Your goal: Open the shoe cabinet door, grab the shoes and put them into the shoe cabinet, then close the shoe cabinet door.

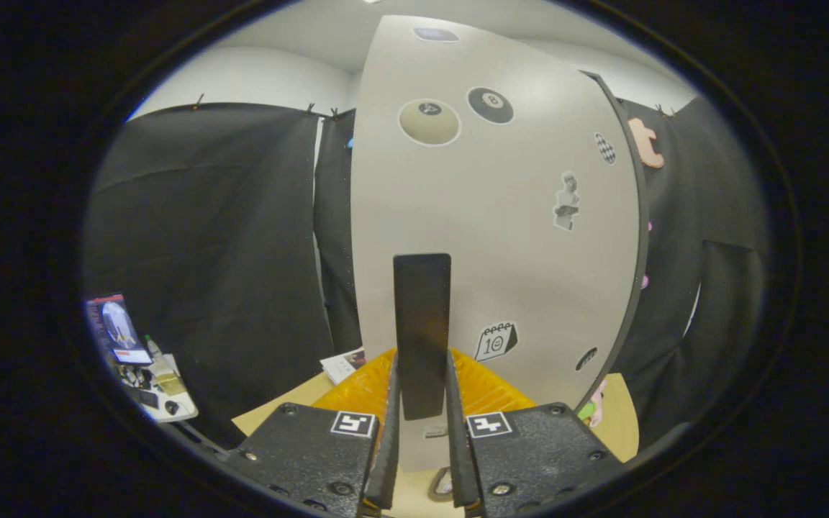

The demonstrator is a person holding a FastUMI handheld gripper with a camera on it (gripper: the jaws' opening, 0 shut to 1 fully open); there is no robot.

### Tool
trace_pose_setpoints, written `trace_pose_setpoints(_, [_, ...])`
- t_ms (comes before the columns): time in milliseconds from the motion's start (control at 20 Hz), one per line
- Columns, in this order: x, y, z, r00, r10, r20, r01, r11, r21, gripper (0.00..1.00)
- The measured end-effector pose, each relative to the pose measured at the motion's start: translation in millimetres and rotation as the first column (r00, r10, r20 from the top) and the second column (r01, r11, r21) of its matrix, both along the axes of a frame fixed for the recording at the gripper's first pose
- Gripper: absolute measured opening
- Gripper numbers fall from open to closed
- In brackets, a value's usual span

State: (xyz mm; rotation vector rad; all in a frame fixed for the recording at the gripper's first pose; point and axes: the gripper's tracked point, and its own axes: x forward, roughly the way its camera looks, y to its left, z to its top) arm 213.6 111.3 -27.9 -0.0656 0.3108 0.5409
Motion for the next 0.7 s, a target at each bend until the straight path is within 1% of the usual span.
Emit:
trace_pose_setpoints(200, [-13, -15, 3, 1.0, 0.014, 0.009, -0.014, 1.0, 0.006, 0.33])
trace_pose_setpoints(550, [-22, -38, 7, 1.0, 0.021, 0.011, -0.021, 1.0, 0.008, 0.33])
trace_pose_setpoints(700, [-26, -47, 8, 1.0, 0.009, 0.02, -0.009, 1.0, 0.003, 0.33])
